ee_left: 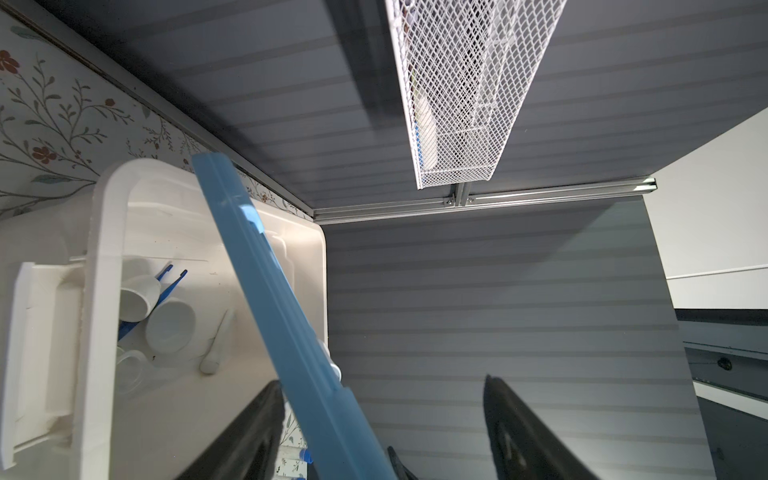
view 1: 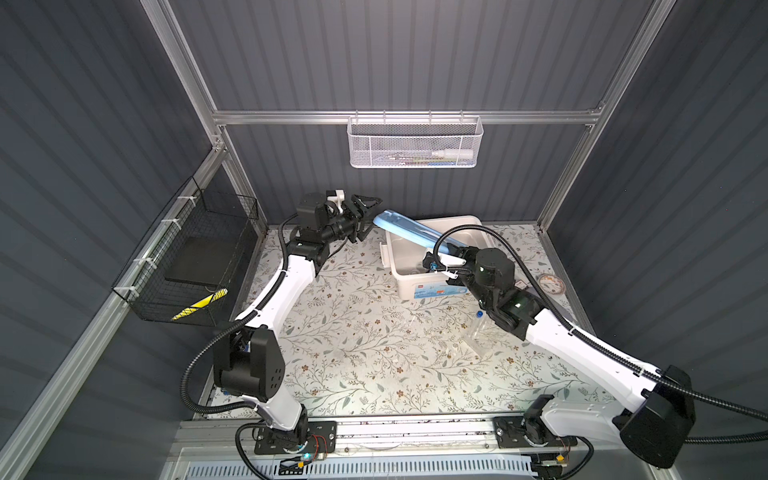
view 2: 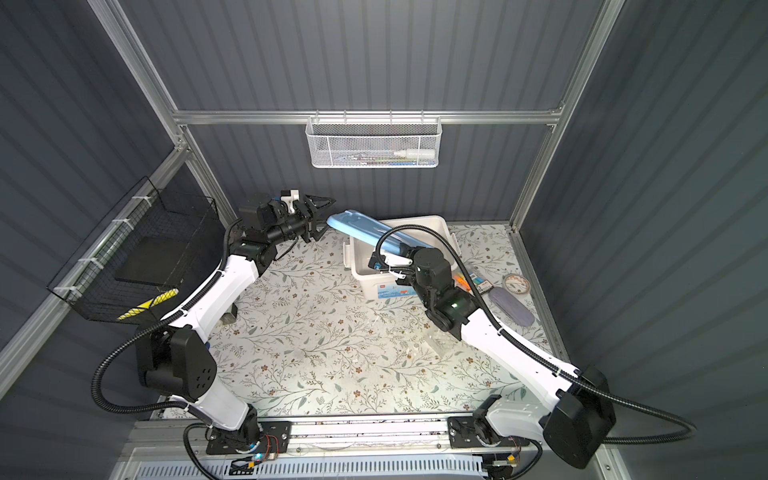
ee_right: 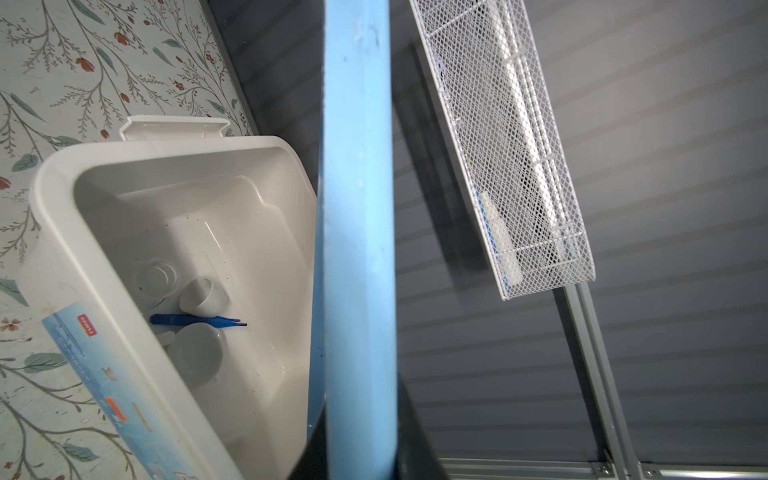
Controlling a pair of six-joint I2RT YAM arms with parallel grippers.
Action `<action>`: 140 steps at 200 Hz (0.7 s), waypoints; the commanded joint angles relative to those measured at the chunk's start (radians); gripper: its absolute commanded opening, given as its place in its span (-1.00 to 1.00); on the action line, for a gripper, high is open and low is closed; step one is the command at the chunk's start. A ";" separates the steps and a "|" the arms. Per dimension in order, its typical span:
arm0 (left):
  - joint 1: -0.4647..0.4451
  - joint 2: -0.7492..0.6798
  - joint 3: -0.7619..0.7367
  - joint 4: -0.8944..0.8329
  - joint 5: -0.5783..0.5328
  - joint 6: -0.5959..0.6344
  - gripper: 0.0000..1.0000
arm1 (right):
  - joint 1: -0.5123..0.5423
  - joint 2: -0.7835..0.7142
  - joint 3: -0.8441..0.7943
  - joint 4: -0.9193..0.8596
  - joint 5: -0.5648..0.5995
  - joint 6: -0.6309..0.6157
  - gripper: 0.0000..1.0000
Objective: Organize the chemistry lab equipment
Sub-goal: 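Lower the blue lid onto the bin with both grippers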
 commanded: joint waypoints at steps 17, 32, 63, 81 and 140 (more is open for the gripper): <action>-0.007 -0.022 -0.039 0.039 0.052 -0.019 0.35 | 0.041 -0.009 -0.034 0.107 0.031 -0.046 -0.87; -0.007 -0.031 -0.089 0.037 0.055 -0.018 0.33 | 0.050 -0.007 -0.039 0.110 0.038 -0.046 -0.85; -0.007 -0.044 -0.134 0.042 0.073 -0.017 0.27 | 0.069 0.000 -0.052 0.117 0.038 -0.052 -0.85; -0.007 -0.054 -0.166 0.045 0.079 -0.017 0.18 | 0.082 0.002 -0.064 0.129 0.042 -0.052 -0.83; -0.007 -0.085 -0.266 0.105 0.077 -0.028 -0.42 | 0.116 -0.012 -0.119 0.128 0.038 -0.049 -0.70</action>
